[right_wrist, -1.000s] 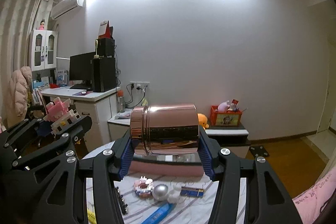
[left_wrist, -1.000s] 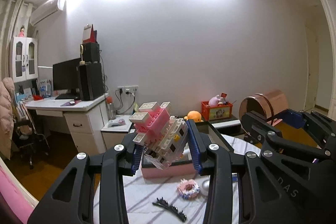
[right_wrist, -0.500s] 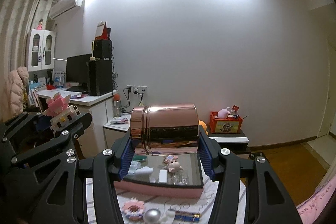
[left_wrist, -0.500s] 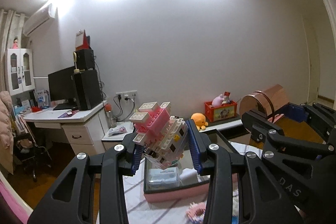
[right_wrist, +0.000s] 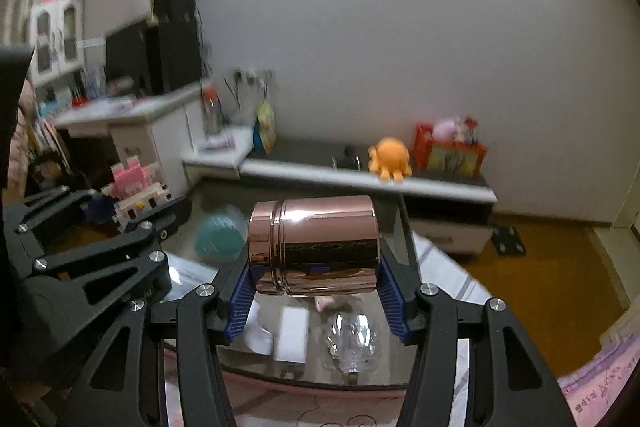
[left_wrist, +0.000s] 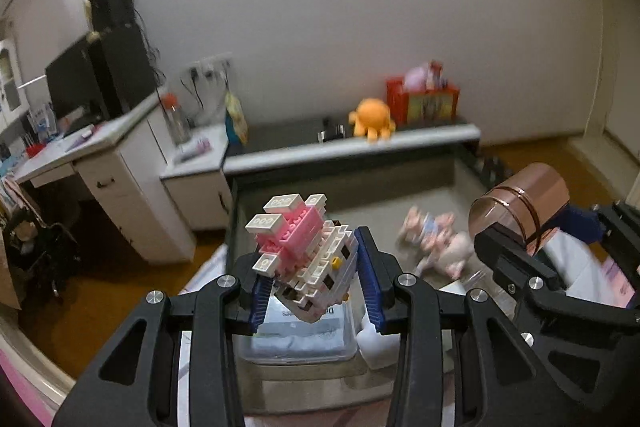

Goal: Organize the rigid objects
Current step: 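Carry block toy and cylinder into the pink box and open both tools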

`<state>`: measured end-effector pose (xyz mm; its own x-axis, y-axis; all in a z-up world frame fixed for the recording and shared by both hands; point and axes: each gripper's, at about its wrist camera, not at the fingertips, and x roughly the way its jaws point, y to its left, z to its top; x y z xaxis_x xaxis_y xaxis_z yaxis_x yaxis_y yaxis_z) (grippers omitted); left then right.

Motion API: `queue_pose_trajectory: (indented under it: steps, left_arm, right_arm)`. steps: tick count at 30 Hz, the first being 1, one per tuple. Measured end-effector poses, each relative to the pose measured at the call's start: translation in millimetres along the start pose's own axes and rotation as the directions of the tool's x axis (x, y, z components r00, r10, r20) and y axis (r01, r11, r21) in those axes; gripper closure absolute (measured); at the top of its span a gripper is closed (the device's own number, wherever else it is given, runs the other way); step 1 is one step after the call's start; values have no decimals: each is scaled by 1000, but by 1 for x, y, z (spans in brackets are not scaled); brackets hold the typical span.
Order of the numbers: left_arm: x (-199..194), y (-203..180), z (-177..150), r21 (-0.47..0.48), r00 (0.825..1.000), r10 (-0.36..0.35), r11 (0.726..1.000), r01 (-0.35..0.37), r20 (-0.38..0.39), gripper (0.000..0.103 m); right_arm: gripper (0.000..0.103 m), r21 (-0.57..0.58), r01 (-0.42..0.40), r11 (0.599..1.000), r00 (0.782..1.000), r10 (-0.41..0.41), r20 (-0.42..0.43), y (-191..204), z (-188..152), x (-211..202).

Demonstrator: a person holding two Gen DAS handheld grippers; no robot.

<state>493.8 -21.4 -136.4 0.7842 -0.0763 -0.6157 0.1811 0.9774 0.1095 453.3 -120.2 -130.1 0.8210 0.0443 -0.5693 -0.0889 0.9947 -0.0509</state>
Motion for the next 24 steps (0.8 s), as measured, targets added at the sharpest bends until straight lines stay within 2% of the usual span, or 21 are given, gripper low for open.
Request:
queue_pose_trajectory:
  steps: [5, 7, 11, 12, 13, 14, 15, 16, 19, 24]
  left_arm:
    - [40, -12, -6, 15, 994, -36, 999, 38, -106, 64]
    - [47, -19, -9, 46, 993, -9, 999, 14, -115, 64]
    - [55, -20, -14, 27, 988, -25, 999, 30, -153, 63]
    - [52, -19, -14, 17, 989, -27, 999, 30, -149, 58]
    - [50, -16, -14, 3, 989, -25, 1000, 25, -143, 49]
    - [44, -13, -13, -21, 992, -19, 1000, 16, -125, 42]
    - [36, -8, -13, -40, 995, -11, 999, 7, -102, 29]
    - [31, -3, -12, -54, 997, -2, 999, -2, -80, 20]
    - [-6, 13, -10, -113, 1000, 3, 994, -2, 12, 4]
    - [-72, 30, -20, -176, 991, 4, 984, 19, 131, 1]
  right_arm:
    - [47, -1, 34, 999, 995, -34, -98, -9, -11, 34]
    - [47, -8, 42, 999, 991, -42, -125, -12, -15, 40]
    - [46, -25, 73, 997, 985, -76, -157, -13, -18, 47]
    - [46, -28, 72, 997, 985, -76, -155, -13, -20, 46]
    - [46, -23, 69, 997, 986, -72, -151, -15, -20, 43]
    - [46, -16, 66, 998, 987, -67, -147, -16, -20, 41]
    - [46, -4, 58, 998, 989, -58, -135, -18, -19, 35]
    - [40, 7, 55, 998, 991, -54, -123, -21, -18, 31]
    - [17, 48, 67, 997, 996, -64, -66, -28, -11, 7]
    - [16, 51, 33, 998, 998, -36, 51, -19, -5, -51]
